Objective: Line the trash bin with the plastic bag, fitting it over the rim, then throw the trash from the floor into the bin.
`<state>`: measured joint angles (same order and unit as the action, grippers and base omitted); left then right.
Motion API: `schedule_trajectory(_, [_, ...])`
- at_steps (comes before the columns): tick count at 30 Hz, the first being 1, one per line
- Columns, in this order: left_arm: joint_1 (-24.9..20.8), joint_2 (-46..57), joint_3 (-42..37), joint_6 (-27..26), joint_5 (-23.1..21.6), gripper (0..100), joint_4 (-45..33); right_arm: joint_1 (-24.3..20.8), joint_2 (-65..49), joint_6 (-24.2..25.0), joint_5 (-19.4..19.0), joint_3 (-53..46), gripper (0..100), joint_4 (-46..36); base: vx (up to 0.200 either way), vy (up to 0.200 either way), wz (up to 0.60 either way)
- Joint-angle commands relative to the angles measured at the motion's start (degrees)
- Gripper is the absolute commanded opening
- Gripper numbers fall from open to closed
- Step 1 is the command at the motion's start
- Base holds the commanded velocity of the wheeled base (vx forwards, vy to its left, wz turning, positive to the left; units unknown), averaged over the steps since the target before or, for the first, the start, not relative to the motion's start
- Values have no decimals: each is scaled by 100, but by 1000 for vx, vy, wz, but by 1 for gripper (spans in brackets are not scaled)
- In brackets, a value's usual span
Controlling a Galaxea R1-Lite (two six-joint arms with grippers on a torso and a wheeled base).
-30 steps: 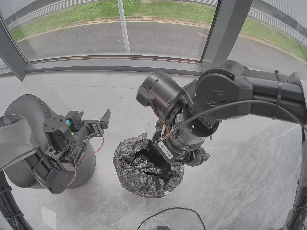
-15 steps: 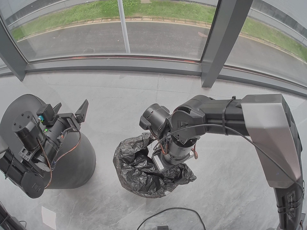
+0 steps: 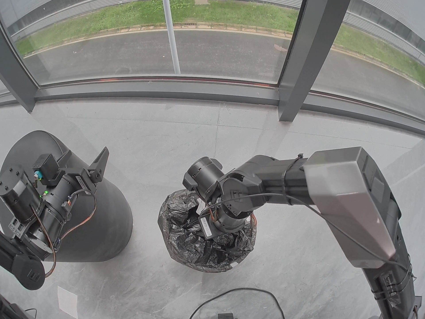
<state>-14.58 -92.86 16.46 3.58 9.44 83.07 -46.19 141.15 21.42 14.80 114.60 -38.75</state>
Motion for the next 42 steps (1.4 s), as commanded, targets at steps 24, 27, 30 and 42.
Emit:
schedule_trajectory(24, [-19, 954, -442, 37, 14, 100, -1275, -153, 474, -490, 128, -1, 100, 237, 0, 0, 0])
schedule_trajectory(27, [-27, 954, -468, 37, 6, 100, -1275, -145, 703, -525, 120, -1, 100, 597, 0, 0, 0])
schedule_trajectory(30, [-27, 945, -486, 37, -3, 100, -1275, -145, 791, -525, 120, -1, 100, 887, 0, 0, 0])
schedule_trajectory(42, [-71, 962, -486, 46, 6, 100, -1275, -171, 1195, -472, 67, -1, 100, 1037, 0, 0, 0])
